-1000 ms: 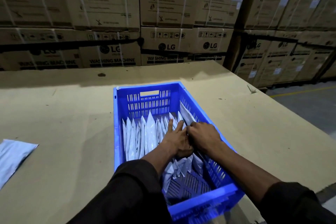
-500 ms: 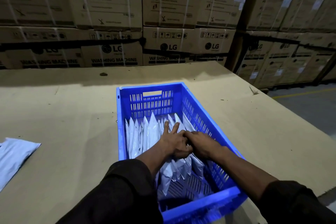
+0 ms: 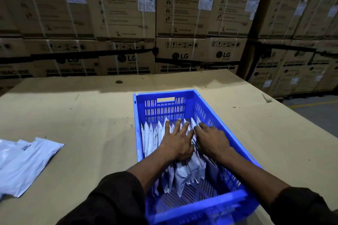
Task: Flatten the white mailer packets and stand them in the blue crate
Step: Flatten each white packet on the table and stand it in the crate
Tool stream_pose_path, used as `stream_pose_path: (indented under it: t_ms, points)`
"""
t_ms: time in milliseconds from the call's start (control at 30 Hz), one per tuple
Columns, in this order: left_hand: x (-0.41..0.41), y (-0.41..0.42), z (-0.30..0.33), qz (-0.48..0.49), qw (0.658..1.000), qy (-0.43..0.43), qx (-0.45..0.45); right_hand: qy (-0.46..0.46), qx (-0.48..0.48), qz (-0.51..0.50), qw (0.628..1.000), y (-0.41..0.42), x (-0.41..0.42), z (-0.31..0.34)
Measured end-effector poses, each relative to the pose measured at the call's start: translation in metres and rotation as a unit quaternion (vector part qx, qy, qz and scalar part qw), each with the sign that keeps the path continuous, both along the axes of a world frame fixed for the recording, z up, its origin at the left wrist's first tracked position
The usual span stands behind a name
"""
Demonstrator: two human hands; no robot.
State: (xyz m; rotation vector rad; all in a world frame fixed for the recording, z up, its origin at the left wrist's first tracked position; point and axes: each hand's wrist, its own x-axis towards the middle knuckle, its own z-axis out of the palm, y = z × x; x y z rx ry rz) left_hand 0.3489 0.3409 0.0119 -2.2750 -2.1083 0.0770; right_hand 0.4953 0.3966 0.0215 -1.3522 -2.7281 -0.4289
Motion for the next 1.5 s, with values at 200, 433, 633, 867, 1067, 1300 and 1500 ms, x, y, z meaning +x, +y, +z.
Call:
stream_pose_path:
  t_ms: [200,433,633,867,1067,1300,1500]
  points:
    - [-0.037,-0.021,0.016,0.048,0.985,0.006,0.166,0.117,0.027,0.073,0.99,-0.017,-0.045,0.026]
    - [-0.124,-0.076,0.028,0.143,0.955,0.01,0.261,0.139,0.068,0.187,0.97,-0.054,-0.141,0.064]
    - [-0.215,-0.149,0.003,0.264,0.934,-0.001,0.242,0.05,-0.008,0.303,0.952,-0.096,-0.253,0.068]
    - [-0.305,-0.239,-0.074,0.384,0.903,-0.036,0.19,-0.016,-0.107,0.35,0.93,-0.159,-0.363,0.001]
    - [-0.365,-0.269,-0.125,0.438,0.888,-0.079,0.117,-0.003,-0.132,0.373,0.919,-0.195,-0.399,-0.066]
    - [-0.397,-0.262,-0.142,0.428,0.896,-0.047,0.112,-0.001,-0.174,0.329,0.928,-0.199,-0.404,-0.09]
    - [-0.387,-0.258,-0.152,0.338,0.929,-0.091,0.119,0.098,-0.176,0.31,0.929,-0.186,-0.393,-0.094]
